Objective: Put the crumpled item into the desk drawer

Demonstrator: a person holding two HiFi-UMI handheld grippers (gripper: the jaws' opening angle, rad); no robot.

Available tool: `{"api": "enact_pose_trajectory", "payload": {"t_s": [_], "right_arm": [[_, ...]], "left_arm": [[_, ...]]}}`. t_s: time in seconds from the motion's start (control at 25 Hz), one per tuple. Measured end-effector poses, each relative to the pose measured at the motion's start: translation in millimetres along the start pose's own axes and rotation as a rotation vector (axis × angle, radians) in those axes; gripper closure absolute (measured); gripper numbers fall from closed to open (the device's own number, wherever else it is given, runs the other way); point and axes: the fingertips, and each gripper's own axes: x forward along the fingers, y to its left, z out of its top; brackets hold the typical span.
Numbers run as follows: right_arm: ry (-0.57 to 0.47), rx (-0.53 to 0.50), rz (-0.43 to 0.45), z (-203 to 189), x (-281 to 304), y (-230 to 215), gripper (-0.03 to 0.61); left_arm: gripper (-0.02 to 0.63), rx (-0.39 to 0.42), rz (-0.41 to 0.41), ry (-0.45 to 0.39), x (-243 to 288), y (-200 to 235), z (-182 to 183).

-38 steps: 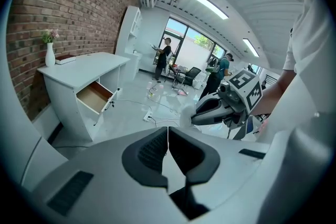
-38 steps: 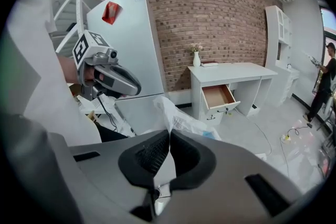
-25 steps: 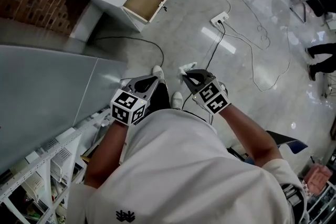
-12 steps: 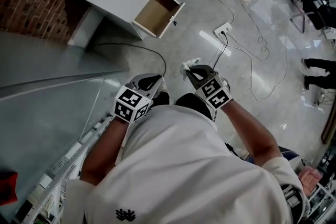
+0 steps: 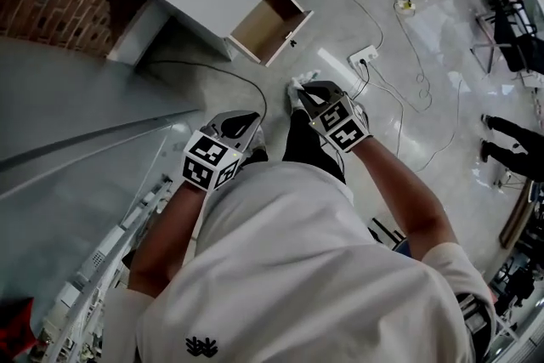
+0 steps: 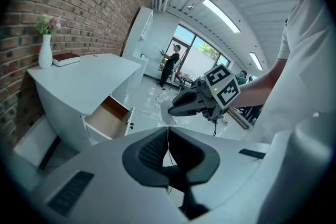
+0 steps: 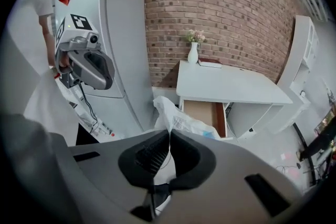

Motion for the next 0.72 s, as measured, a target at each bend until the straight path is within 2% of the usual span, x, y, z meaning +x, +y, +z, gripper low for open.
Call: {"api": "enact_pose_trajectory", "payload": {"t_s": [0.2,0.36,0.72], "right_arm": [[0.010,-0.082,0.020,14,42,-40,0.546],[0.025,-0.142,0.054,17,87,-81,0.546],[0.079,-0.297,0.116,-2,189,-210,0.546]], "left_arm": [[0.589,-0.034,0.053,-0.008,8,29,8],[0.589,-0.091,0.122,-0.006,26,61,19],[0.589,-0.200,0.228,-0.012,115,102,79]]}}
